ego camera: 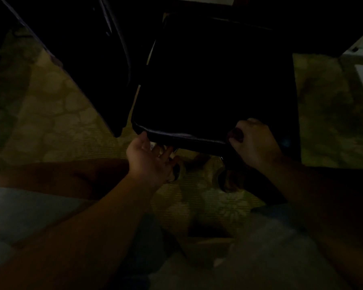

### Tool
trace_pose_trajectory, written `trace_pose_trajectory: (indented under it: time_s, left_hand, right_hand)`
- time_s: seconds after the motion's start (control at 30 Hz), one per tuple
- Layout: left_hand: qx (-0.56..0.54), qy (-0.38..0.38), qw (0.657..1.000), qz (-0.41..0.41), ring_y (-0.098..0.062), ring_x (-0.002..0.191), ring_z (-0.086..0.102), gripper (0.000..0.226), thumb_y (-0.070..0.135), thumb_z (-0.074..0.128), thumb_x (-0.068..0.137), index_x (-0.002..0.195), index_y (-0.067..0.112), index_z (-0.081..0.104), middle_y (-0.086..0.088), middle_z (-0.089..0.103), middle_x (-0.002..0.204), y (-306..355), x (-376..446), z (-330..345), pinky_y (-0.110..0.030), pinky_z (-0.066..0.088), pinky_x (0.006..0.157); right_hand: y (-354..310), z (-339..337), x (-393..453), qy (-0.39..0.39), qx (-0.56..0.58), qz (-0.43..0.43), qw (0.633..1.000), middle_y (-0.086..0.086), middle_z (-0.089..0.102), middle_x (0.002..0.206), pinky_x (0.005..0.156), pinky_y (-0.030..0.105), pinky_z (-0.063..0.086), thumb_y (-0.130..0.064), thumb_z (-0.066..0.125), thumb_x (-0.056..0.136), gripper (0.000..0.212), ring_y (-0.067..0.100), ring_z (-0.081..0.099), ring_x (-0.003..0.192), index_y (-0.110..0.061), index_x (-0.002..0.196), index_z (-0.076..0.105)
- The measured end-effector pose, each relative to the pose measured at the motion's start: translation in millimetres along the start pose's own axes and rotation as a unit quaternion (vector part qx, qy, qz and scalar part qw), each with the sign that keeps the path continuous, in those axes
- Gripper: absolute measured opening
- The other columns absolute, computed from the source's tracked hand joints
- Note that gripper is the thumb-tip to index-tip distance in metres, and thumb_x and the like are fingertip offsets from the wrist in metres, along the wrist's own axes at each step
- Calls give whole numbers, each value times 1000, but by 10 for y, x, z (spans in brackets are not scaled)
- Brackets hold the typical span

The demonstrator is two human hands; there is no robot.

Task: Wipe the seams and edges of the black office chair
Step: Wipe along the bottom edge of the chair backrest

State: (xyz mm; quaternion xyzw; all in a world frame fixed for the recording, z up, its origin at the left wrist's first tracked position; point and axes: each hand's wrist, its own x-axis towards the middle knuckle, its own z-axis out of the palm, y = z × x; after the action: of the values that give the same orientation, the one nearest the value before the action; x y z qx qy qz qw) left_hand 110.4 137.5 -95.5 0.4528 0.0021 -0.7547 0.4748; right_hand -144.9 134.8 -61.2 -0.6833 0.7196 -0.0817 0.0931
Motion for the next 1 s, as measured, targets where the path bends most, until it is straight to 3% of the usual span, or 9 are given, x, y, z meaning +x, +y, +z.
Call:
trace_pose_trajectory:
  time_s: [0.13, 0.27, 0.4, 0.53, 0.67, 0.8, 0.93, 1.0]
  left_hand:
    - [2, -2, 1000, 4, -35, 126, 58, 49, 47, 43, 99, 145, 33, 51, -8, 53, 145, 2, -5, -4, -56, 36, 113]
    - [2, 0, 1000, 0, -35, 125, 59, 49, 45, 45, 99, 145, 31, 52, -8, 55, 144, -16, -4, -8, -55, 37, 112]
    - [-7, -7, 1000, 0, -35, 126, 58, 47, 45, 41, 101, 144, 31, 52, -7, 57, 142, -4, 5, -9, -55, 35, 113]
    - [-6, -7, 1000, 0, -35, 124, 59, 46, 44, 40, 101, 144, 31, 52, -8, 57, 141, 3, 4, 27, -56, 35, 113]
    - [-3, -8, 1000, 12, -34, 119, 63, 44, 41, 42, 100, 140, 30, 57, -7, 58, 138, -2, -26, 31, -53, 44, 101]
    - [-5, -9, 1000, 12, -33, 118, 64, 44, 40, 43, 99, 139, 29, 58, -7, 58, 138, 3, -42, 55, -50, 45, 96]
    - [-6, -9, 1000, 20, -34, 119, 62, 36, 38, 44, 99, 128, 28, 64, -6, 60, 135, -16, -56, 74, -49, 45, 94]
    - [-10, -3, 1000, 21, -34, 117, 63, 34, 37, 45, 99, 124, 28, 66, -7, 60, 135, -11, -56, 67, -49, 45, 95]
  right_hand:
    - [-67, 36, -32, -61, -19, -54, 997, 6, 57, 99, 71, 32, 45, -29, 71, 86, 20, 26, 59, 88, -12, 96, 66]
    - [-51, 25, -41, 4, -10, -6, 1000, 8, 57, 95, 65, 29, 39, -30, 67, 89, 19, 25, 59, 83, -11, 91, 63]
    - [-113, 58, -59, -54, -32, -54, 997, 8, 59, 99, 68, 29, 40, -30, 68, 88, 20, 26, 60, 87, -12, 96, 66]
    - [-51, 12, 12, 18, 5, 7, 1000, 9, 56, 93, 65, 28, 39, -27, 69, 87, 18, 28, 60, 83, -10, 88, 62]
    - [-126, 33, -10, -52, -22, -50, 997, 9, 59, 99, 70, 32, 46, -28, 70, 86, 20, 27, 60, 88, -10, 95, 66]
    - [-79, 19, 7, 16, 0, 7, 1000, 9, 59, 95, 68, 33, 47, -28, 68, 87, 18, 28, 60, 84, -11, 89, 63]
    - [-133, 29, -37, -52, -26, -44, 997, 6, 58, 98, 67, 29, 40, -30, 68, 88, 19, 24, 59, 87, -13, 94, 65]
    - [-124, 40, -40, -42, -14, -34, 998, 4, 55, 97, 67, 28, 37, -29, 68, 89, 18, 24, 59, 88, -12, 95, 64]
